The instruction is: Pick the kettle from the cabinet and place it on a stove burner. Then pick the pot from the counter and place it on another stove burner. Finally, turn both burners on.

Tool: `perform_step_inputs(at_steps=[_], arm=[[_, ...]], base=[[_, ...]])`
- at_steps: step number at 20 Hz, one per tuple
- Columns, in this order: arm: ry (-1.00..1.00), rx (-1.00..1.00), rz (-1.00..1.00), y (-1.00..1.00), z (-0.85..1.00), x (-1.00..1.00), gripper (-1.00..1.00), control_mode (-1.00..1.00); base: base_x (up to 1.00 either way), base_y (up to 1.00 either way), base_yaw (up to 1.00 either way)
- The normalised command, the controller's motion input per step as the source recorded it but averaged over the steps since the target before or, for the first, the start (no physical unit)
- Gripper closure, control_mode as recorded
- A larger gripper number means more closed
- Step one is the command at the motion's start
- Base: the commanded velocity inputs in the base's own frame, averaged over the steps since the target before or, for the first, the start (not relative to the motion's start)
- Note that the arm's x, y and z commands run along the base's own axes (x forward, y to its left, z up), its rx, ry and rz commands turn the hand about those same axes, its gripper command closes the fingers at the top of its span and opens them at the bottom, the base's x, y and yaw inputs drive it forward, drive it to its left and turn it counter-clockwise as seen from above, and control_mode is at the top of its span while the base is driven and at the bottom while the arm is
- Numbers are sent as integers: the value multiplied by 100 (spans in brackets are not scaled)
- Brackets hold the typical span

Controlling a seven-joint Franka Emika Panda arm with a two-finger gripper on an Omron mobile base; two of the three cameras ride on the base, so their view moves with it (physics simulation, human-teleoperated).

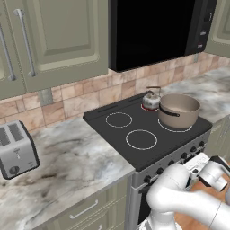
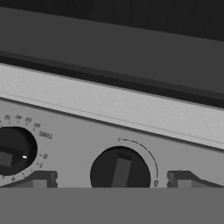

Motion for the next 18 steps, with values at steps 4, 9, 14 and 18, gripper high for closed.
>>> perform_step_inputs(at_steps=[4,9,14,18], arm=[[0,0,0,0,0,10,-100,-100],[0,0,0,4,-2,10,-100,-100],[0,0,0,6,-3,8,-100,-100],[0,0,0,10,-5,12,100,-100]], base=[[0,0,0],[0,0,0],[0,0,0],[0,0,0]])
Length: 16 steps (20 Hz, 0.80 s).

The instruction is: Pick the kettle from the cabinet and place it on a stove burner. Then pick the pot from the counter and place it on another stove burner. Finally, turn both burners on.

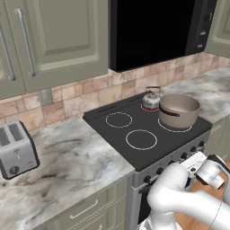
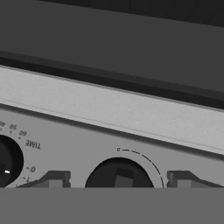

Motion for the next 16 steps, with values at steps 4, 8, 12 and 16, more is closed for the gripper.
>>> perform_step_inputs(at_steps=[4,8,12,16], arm=[[0,0,0,6,-2,10,100,-100],[0,0,1,0,0,1,100,-100],[0,0,1,0,0,0,100,-100],[-2,-6,0,0,0,-12,100,-100]], base=[[0,0,0],[0,0,0],[0,0,0],[0,0,0]])
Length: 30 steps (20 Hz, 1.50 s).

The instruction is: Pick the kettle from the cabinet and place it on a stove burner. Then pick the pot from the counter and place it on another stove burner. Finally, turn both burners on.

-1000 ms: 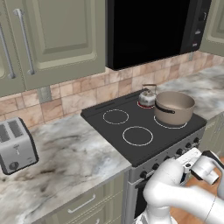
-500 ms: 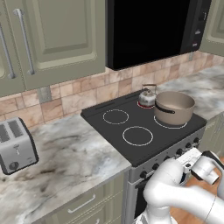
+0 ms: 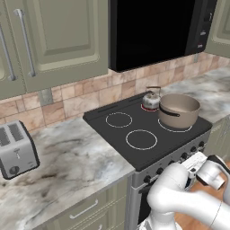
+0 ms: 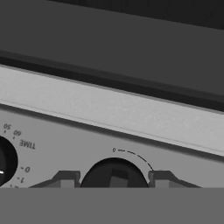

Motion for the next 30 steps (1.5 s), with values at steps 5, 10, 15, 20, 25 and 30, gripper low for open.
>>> perform_step_inputs(at_steps=[5,10,15,20,25,30], arm=[[-6,-17,0,0,0,-19,100,-100],[-3,-23,0,0,0,-19,100,-100],[-3,-23,0,-1,4,-13,100,-100],[-3,-22,0,0,12,-11,100,-100],[0,-18,0,0,14,-10,100,-100],[0,-18,0,0,8,-10,100,-100]], base=[[0,0,0],[0,0,0],[0,0,0],[0,0,0],[0,0,0],[0,0,0]])
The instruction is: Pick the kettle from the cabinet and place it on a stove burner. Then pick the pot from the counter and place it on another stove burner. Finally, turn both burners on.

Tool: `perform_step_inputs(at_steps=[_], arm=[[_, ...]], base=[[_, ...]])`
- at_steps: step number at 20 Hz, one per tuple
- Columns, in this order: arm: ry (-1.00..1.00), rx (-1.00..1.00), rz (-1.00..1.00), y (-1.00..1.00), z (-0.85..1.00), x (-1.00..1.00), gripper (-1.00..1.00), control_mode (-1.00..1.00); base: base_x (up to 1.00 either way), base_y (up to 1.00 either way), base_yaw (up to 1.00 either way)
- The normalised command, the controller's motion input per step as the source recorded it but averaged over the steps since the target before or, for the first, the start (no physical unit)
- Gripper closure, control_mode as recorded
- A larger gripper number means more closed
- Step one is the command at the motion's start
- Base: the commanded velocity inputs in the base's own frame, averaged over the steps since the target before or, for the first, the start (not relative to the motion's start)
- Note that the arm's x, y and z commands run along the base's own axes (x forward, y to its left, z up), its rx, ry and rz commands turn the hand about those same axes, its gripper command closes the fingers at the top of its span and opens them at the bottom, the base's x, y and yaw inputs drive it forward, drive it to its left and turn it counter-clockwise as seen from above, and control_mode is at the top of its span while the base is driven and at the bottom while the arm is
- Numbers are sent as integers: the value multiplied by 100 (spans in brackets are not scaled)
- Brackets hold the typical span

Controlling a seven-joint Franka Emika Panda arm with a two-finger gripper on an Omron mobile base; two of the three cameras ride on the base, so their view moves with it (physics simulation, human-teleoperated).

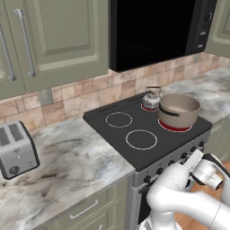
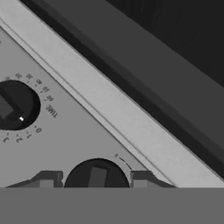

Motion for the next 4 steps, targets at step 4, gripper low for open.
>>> perform_step_inputs(at_steps=[4], arm=[[2,-9,0,4,-1,-14,100,-100]], base=[[0,0,0]])
